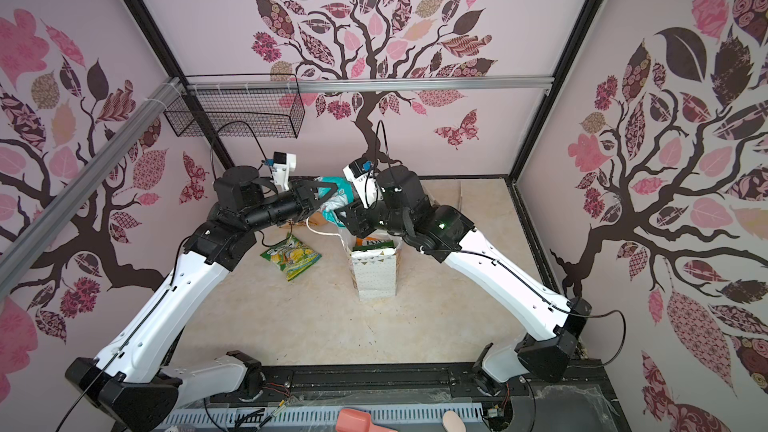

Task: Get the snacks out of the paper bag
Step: 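Grasp the teal pack with left gripper from the right gripper, then carry the teal pack away with left gripper while right gripper withdraws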

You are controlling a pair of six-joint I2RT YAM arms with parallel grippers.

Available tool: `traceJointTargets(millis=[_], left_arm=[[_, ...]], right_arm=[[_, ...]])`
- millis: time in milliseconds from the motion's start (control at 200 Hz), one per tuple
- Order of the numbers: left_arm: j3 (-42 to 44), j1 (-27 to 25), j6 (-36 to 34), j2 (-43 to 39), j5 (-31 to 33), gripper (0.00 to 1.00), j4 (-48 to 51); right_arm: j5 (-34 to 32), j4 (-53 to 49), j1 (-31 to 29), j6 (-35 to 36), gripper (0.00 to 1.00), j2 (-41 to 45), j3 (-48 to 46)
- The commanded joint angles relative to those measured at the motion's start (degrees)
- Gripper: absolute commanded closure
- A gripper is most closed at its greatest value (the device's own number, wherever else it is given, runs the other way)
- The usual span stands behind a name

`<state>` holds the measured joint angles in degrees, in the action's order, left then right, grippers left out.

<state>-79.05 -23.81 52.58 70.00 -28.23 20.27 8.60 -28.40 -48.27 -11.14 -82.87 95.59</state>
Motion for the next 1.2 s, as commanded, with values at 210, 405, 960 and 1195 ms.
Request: traceJointTargets(millis=[210, 405, 960, 1195], left_arm=[[-1.24, 1.84, -0.67, -2.3, 1.5, 1.0, -4.82], [-0.09, 7.08, 0.66, -4.46, 2.71, 1.0, -8.26], [7.27, 20.8, -4.01, -9.86, 16.52, 1.0, -0.2], [15.5, 23.2, -4.47, -10.17, 25.52, 1.0, -0.13]], right_arm=[[-3.37, 6.6, -0.33, -0.34, 0.17, 6.39, -3.47], [-7.15, 11.92, -0.34, -0.83, 0.0, 10.8, -8.17], [-10.25, 15.83, -0.33, -0.43, 0.01, 14.12, -13.28], [-10.53, 15.04, -0.41, -0.13, 0.0, 13.96, -13.76]])
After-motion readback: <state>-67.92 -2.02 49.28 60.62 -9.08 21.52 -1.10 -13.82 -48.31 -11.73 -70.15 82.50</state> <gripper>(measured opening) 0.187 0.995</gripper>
